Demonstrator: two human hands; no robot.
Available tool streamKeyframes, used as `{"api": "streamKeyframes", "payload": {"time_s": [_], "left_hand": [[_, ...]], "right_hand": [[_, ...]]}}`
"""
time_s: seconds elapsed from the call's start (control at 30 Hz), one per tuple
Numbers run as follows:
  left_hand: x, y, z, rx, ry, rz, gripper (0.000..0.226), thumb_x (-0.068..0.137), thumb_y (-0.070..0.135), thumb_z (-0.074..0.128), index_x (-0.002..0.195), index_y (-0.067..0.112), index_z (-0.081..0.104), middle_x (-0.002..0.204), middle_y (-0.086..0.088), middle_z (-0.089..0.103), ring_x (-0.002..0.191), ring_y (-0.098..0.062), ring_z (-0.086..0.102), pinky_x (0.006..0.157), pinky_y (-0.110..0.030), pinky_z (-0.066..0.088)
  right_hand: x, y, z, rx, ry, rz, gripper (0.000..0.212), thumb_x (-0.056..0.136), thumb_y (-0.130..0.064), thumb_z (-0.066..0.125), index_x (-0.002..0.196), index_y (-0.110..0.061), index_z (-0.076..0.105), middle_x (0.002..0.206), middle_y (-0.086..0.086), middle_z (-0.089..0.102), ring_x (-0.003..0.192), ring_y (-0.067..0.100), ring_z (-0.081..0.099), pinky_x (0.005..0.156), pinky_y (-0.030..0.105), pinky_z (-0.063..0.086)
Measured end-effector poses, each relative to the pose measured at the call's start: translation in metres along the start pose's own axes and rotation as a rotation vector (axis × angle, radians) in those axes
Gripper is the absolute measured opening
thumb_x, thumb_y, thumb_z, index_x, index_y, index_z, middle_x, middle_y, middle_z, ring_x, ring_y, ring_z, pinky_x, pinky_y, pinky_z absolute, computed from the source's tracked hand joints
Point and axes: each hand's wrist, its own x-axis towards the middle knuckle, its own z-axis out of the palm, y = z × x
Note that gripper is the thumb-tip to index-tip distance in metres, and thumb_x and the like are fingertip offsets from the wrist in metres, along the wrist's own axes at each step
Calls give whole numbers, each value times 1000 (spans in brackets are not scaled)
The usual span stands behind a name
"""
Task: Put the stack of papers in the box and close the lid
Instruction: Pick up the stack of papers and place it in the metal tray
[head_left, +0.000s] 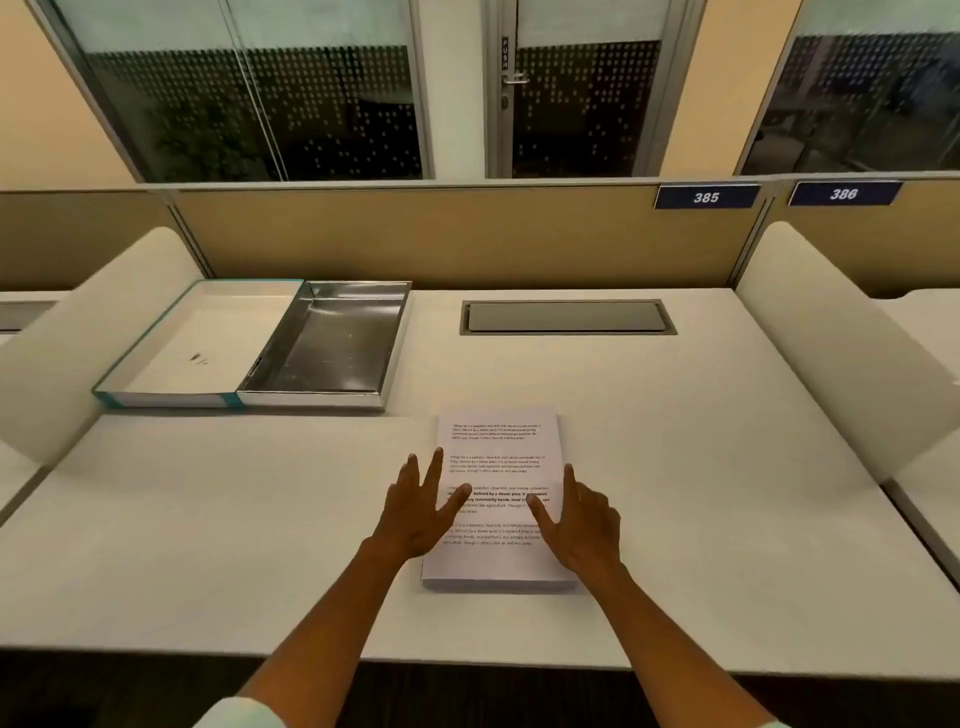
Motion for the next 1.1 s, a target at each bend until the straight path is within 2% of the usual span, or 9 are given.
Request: {"api": "streamKeyframes", "payload": {"time_s": [0.17, 0.3, 0.4, 0.53, 0.67, 0.83, 0.93, 1.03, 1.1], "left_hand": [[-6, -3, 22, -58, -178, -160, 85, 90, 67, 29, 153, 24, -8, 159, -23, 18, 145, -40, 24, 117, -50, 24], [-11, 7, 29, -103, -103, -141, 84, 92, 60, 37, 154, 16, 2, 148, -17, 44, 131, -35, 47, 110, -45, 39], [-10, 18, 30, -242, -26, -197, 85, 90, 56, 49, 152, 11, 12, 146, -14, 47, 130, -33, 49, 111, -42, 39], [-1, 24, 21, -523, -6, -326, 91, 81, 52, 67, 147, 10, 22, 147, -16, 44, 133, -35, 45, 110, -45, 40], [10, 18, 12, -740, -4, -428, 87, 79, 50, 70, 142, 5, 29, 147, -17, 42, 130, -35, 45, 93, -39, 39], [21, 11, 4, -912, -59, -482, 35, 80, 40, 69, 103, 13, 64, 106, -11, 70, 83, -20, 60, 75, -34, 43], [26, 11, 6, -904, -36, -497, 42, 82, 36, 69, 111, 8, 62, 99, -11, 70, 78, -20, 60, 61, -31, 42], [29, 13, 9, -825, 37, -514, 55, 80, 36, 72, 119, 3, 53, 121, -19, 63, 97, -31, 63, 80, -41, 52], [29, 17, 12, -738, 76, -516, 66, 78, 37, 73, 126, 1, 45, 126, -19, 58, 109, -35, 59, 89, -43, 52]], "right_hand": [[-2, -2, 7, 81, -45, 50, 81, 90, -69, 27, 153, -19, 14, 145, 8, 47, 129, 30, 44, 104, 46, 39], [2, -10, 8, 239, -54, 127, 76, 93, -62, 32, 153, -16, 17, 147, 12, 44, 132, 33, 44, 106, 46, 40], [9, -15, 7, 328, -35, 189, 71, 95, -57, 35, 147, -10, 31, 142, 16, 49, 128, 35, 49, 107, 46, 42], [20, -17, -1, 370, -58, 290, 60, 95, -54, 37, 123, -3, 54, 122, 17, 60, 111, 32, 59, 100, 46, 48], [32, -12, -11, 525, -129, 371, 53, 96, -48, 42, 118, -1, 56, 117, 18, 64, 105, 32, 63, 85, 37, 51], [45, -12, -17, 690, -196, 428, 48, 94, -42, 47, 121, -2, 53, 119, 17, 63, 106, 33, 63, 82, 35, 51], [50, -15, -18, 751, -215, 441, 40, 91, -40, 50, 110, -5, 57, 111, 14, 66, 100, 32, 64, 90, 41, 54], [52, -15, -18, 782, -240, 450, 34, 87, -37, 50, 101, -7, 59, 109, 14, 67, 98, 31, 64, 92, 44, 54], [52, -16, -18, 755, -253, 461, 41, 86, -39, 50, 108, -6, 61, 116, 16, 63, 105, 33, 61, 96, 45, 52]]}}
